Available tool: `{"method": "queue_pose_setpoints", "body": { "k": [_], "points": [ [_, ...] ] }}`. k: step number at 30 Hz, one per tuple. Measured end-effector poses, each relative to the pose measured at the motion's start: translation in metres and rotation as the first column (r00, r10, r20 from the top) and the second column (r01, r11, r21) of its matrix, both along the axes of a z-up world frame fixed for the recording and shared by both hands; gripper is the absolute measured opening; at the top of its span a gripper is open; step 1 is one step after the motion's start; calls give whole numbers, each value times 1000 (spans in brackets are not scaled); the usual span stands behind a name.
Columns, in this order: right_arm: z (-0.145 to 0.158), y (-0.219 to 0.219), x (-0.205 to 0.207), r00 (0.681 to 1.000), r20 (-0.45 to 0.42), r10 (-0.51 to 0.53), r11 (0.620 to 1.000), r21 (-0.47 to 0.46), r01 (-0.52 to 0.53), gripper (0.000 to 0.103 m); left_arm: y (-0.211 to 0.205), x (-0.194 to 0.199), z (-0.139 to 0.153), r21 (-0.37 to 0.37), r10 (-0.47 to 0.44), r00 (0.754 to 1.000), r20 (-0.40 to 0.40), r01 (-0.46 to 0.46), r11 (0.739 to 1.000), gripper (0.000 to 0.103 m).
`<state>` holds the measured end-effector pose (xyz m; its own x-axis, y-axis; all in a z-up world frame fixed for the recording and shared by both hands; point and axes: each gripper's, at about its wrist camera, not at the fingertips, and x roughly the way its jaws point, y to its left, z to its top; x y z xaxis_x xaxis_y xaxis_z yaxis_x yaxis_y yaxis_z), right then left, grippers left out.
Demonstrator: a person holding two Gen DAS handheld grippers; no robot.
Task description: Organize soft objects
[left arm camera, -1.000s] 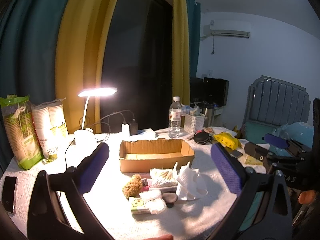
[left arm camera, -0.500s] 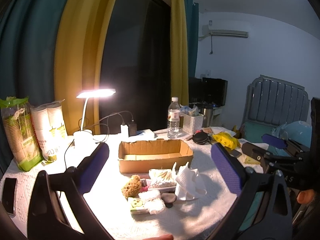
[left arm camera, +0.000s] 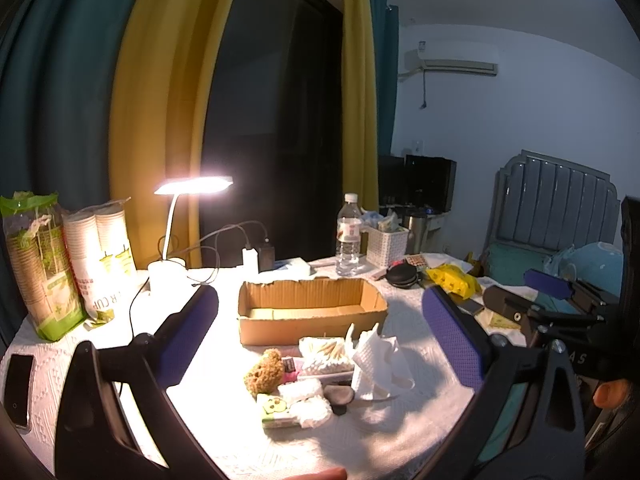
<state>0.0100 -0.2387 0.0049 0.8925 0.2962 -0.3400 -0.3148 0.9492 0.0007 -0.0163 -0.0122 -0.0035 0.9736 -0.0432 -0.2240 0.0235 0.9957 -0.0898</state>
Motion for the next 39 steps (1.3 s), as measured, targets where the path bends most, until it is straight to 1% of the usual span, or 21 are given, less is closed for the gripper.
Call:
{"method": "queue_pose_setpoints", "body": {
  "k": [9,15,20,26,33,39],
  "points": [
    [-5,1,6,1000,-23,3,1000,1,-3,86,2,8,-10,-8,7,1000,-30,-8,1000,102],
    [-20,6,19,998,-65,12,1000,-6,-12,86,6,21,-29,-11,23,996,-86,-24,1000,102],
    [-40,9,36,993,-120,18,1000,-11,-20,86,12,40,-55,-8,38,986,-161,-40,999,102],
    [-66,14,61,981,-191,23,999,-17,-27,86,18,65,-90,-4,42,963,-266,-45,999,102],
    [-92,14,92,965,-260,19,1000,-19,-25,86,19,99,-128,8,40,921,-387,-40,999,102],
    [-111,14,113,948,-317,29,999,-9,-33,86,12,119,-148,14,15,893,-450,-10,1000,101]
  ]
}}
